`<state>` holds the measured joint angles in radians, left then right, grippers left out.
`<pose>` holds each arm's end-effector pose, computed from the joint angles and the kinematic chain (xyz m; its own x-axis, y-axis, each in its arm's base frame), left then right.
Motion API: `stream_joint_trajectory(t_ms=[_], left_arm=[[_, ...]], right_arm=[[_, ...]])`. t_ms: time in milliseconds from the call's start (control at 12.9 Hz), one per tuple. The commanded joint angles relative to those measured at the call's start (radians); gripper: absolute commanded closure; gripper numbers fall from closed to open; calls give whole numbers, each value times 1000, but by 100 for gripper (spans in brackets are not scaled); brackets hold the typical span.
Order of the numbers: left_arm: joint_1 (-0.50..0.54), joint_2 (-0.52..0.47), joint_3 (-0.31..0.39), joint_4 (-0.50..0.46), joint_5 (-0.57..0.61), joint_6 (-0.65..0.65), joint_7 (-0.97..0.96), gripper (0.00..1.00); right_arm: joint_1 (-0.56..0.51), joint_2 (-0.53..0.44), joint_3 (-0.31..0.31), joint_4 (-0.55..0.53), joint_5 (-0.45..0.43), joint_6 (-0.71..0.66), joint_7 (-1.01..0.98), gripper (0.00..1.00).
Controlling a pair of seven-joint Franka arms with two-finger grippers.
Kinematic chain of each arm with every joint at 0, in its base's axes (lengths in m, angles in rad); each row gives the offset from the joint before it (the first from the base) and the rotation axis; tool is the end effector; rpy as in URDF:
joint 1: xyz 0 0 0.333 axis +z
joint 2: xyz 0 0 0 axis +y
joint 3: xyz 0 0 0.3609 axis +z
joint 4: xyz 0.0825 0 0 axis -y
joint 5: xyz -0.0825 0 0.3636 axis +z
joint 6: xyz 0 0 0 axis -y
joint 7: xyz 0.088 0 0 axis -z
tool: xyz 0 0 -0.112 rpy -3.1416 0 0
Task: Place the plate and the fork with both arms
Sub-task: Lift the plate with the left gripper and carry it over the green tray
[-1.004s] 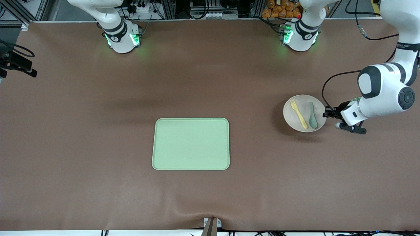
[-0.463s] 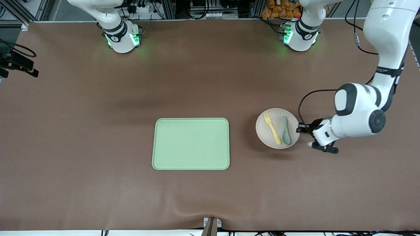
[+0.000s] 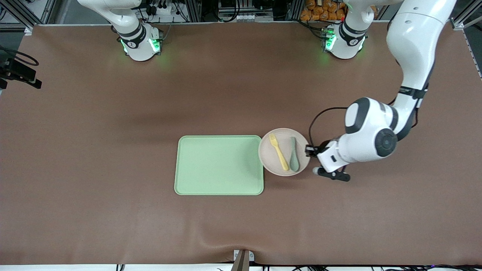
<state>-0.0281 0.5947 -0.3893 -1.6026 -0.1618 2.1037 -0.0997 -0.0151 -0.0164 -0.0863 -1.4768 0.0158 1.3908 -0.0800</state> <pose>0.6458 -0.2459 0.3462 0.9748 -0.1922 -0.1130 -0.1455 -0.9324 0.3310 0.5064 -0.0500 0.6994 0.9975 -0.0182 -0.0680 -0.0198 -0.9995 -0.0226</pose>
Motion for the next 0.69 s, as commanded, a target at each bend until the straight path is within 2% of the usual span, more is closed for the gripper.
stream_joint_trajectory(t_ms=[0, 386, 618], left_arm=[[-84, 91, 7, 113, -18, -31, -119, 100], [-203, 284, 30, 352, -18, -18, -238, 100], [-314, 327, 105, 375, -19, 67, -281, 100]], right_arm=[[-11, -4, 2, 12, 0, -10, 2, 0], [-9, 1, 3, 7, 0, -10, -4, 0], [-9, 4, 3, 3, -2, -9, -4, 0]])
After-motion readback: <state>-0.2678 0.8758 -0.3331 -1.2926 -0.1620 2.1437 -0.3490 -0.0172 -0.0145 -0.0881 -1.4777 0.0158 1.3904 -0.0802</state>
